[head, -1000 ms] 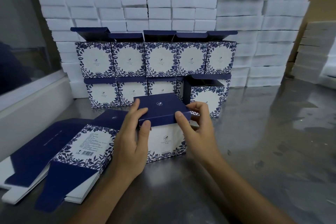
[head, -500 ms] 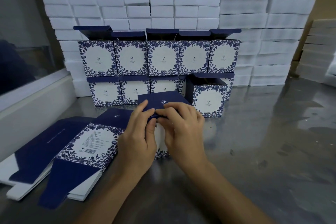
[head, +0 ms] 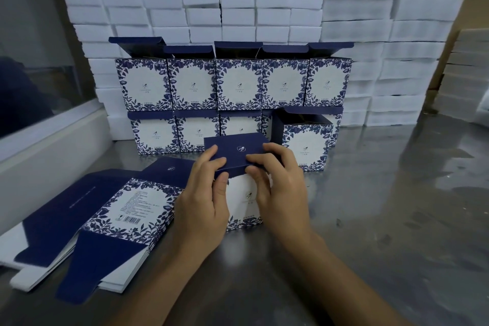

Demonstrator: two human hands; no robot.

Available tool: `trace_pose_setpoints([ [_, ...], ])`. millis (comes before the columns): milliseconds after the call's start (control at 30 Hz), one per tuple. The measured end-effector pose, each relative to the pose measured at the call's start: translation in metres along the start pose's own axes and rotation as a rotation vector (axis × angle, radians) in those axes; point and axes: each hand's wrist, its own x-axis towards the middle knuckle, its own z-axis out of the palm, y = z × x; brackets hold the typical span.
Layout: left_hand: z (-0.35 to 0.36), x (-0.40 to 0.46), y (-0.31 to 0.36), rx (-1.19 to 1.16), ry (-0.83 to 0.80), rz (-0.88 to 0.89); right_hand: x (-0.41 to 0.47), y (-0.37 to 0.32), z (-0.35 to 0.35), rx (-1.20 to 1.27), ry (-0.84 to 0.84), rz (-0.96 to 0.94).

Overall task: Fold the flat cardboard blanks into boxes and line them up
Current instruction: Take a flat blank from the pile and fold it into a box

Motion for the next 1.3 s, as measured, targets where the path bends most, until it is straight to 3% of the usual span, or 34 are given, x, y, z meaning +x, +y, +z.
trace_pose_setpoints([
  [400,-0.004,0.002,-0.006,-0.019,-0.04,-0.006,-0.001,0.016,-0.01,0.061,0.007,0.057],
  [600,-0.003,0.002,-0.008,-0.035,-0.046,-0.01,-0.006,0.019,-0.01,0.131,-0.017,0.243],
  [833,0.0,0.004,-0.01,-0.075,-0.031,-0.015,-0.007,0.02,-0.007,0.16,0.006,0.226],
  [1100,0.005,0.009,-0.013,-0.02,-0.009,-0.025,-0.016,0.038,-0.009,0.087,-0.257,0.515],
  [1300,0.026,0.04,-0.025,-0.049,-0.096,-0.145,-0.012,0.05,-0.016,0.056,-0.11,0.667],
])
